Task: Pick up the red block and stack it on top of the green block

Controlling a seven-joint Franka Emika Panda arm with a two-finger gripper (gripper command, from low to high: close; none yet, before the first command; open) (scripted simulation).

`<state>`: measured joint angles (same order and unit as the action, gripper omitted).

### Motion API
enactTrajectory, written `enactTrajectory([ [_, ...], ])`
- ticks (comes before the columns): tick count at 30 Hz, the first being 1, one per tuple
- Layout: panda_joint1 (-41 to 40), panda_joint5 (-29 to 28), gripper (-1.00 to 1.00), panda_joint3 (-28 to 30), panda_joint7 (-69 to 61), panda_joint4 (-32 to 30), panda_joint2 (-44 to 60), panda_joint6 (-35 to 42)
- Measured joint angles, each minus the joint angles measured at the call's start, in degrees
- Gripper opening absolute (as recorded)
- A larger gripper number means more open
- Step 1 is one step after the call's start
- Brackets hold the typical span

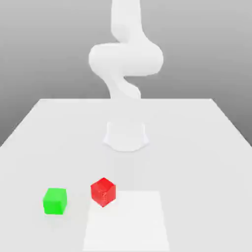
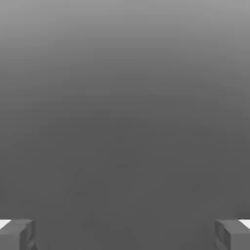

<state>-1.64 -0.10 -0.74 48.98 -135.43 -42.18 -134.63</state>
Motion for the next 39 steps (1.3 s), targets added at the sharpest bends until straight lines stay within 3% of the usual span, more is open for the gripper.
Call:
enactTrajectory([
  [17,-11.8,0.7,0.0,-2.9,26.4,-29.7,34.2,-25.7],
  [24,-11.3,-2.1,0.0,-0.7,30.5,-29.7,51.8,-40.1],
  [25,-11.0,-2.3,-1.0,-0.3,30.6,-29.5,52.9,-41.0],
  [32,-10.9,-2.5,-1.0,-0.3,30.9,-29.6,52.7,-40.9],
  [39,-10.9,0.2,-1.0,-1.0,28.9,-31.4,39.5,-29.6],
])
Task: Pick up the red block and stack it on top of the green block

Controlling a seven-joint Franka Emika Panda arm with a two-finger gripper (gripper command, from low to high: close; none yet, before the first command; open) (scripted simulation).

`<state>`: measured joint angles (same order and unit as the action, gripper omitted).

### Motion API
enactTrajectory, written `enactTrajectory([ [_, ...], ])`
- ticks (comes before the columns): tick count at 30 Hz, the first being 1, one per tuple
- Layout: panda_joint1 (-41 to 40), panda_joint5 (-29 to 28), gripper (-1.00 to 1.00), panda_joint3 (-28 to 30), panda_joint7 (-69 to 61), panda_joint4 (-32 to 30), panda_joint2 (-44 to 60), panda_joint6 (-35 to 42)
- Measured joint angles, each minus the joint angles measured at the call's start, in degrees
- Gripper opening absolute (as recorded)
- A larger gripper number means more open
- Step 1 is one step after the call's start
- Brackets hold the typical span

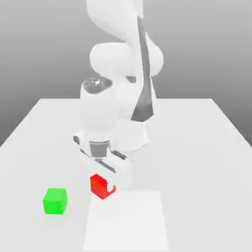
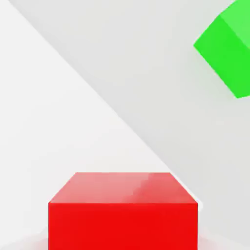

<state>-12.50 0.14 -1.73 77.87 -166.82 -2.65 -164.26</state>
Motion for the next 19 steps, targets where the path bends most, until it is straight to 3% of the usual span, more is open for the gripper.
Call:
enactTrajectory([
  [10,-10.8,-0.7,-1.0,7.2,8.3,10.4,-0.6,11.0],
  [15,-11.1,1.3,-1.0,7.0,7.5,11.7,8.4,3.3],
  [16,-11.3,1.9,1.0,6.6,7.1,11.7,10.2,1.6],
  [19,-11.3,1.9,1.0,6.6,7.1,11.7,10.2,1.6],
])
